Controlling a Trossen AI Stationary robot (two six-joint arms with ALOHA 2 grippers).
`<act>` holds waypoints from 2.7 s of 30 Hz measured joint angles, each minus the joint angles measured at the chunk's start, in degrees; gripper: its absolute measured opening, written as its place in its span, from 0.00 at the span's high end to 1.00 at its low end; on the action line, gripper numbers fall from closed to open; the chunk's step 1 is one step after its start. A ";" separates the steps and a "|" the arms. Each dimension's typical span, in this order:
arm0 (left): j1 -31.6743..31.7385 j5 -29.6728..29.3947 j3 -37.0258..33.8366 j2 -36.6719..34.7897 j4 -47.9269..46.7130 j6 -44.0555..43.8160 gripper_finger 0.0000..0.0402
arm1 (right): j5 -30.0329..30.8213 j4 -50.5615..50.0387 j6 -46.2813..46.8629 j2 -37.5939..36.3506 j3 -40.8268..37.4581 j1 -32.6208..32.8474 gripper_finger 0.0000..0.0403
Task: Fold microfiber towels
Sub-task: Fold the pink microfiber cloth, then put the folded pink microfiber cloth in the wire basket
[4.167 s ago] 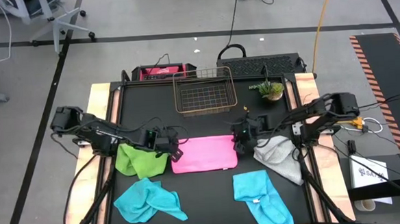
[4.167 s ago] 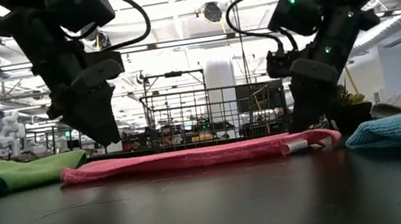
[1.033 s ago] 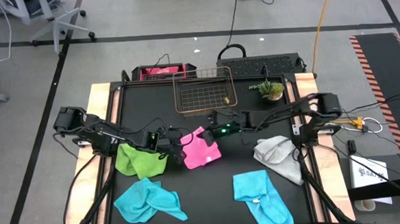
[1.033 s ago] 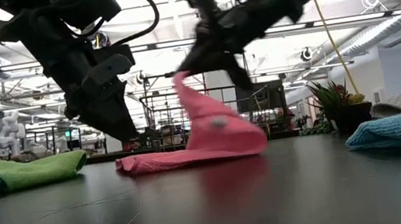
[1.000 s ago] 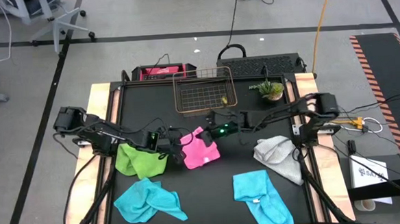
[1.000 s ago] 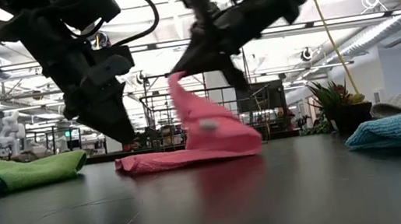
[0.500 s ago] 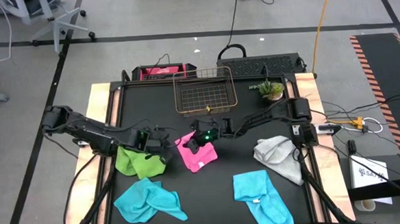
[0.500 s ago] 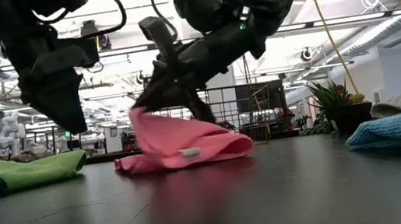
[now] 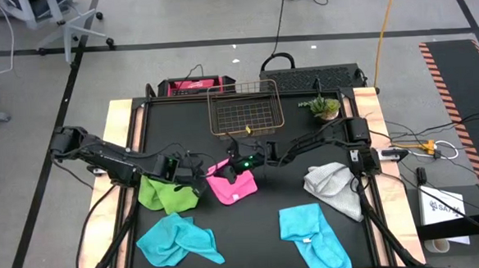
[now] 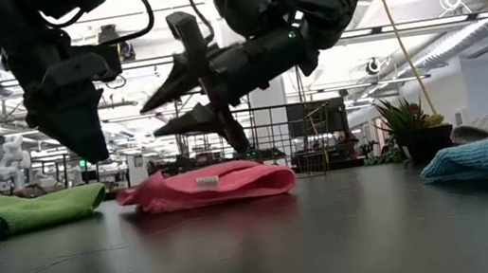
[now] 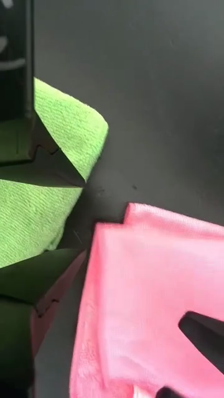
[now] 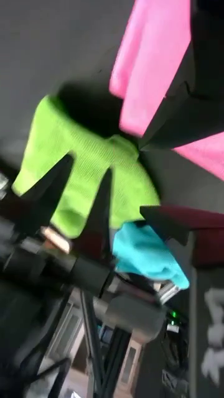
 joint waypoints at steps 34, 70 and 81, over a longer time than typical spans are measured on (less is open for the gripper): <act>13.72 12.96 -0.04 6.38 11.28 6.23 0.57 | -5.77 -38.14 -11.46 -7.41 -0.24 0.31 0.51; 13.18 17.01 0.04 14.93 17.57 4.50 0.57 | -14.36 -34.23 -6.45 -11.55 -6.78 -0.81 0.51; 13.18 17.03 0.02 14.99 17.75 4.49 0.57 | -7.08 -39.07 -8.60 -11.37 -7.10 -0.92 0.54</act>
